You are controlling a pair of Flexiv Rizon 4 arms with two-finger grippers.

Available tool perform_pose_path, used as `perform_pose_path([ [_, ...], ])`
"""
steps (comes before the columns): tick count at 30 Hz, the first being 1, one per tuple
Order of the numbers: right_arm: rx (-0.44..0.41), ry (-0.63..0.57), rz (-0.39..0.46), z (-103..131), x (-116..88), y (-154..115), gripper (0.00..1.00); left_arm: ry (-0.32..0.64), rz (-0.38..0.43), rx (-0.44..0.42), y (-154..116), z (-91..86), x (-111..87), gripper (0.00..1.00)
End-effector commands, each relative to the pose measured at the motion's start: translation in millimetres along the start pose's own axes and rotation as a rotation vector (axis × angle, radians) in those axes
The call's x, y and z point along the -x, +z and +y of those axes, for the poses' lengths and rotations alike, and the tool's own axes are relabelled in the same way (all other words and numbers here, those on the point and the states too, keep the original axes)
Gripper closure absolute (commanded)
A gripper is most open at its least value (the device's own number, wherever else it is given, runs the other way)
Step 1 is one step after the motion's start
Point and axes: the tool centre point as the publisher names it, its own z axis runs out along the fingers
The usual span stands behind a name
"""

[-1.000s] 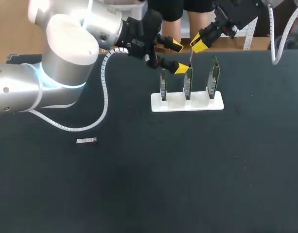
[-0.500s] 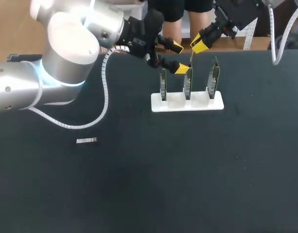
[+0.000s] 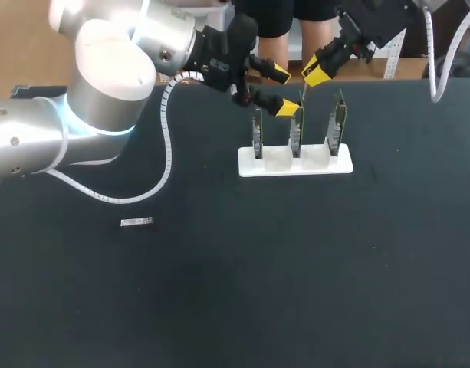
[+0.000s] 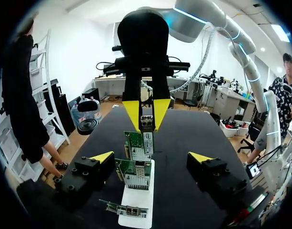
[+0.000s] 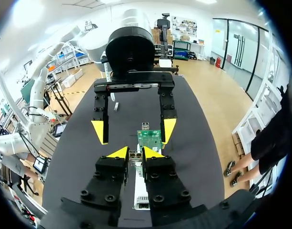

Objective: Pick up the optical module with the left hand, and insert it into the network port with the right hand.

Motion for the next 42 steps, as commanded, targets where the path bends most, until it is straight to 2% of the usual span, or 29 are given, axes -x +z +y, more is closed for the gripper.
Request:
perform_pose_path([
  [1,-0.004,0.002,0.003,0.9,0.2,-0.8,1.00,0.001,0.002,-0.003,0.3,1.4,0.2,0.00],
  [23,0.001,0.005,0.032,-0.2,4.3,1.5,1.00,0.001,0.002,-0.003,0.3,1.4,0.2,0.00],
  [42,-0.041,0.046,0.041,-1.5,4.2,4.2,1.00,0.001,0.002,-0.003,0.3,1.4,0.2,0.00],
])
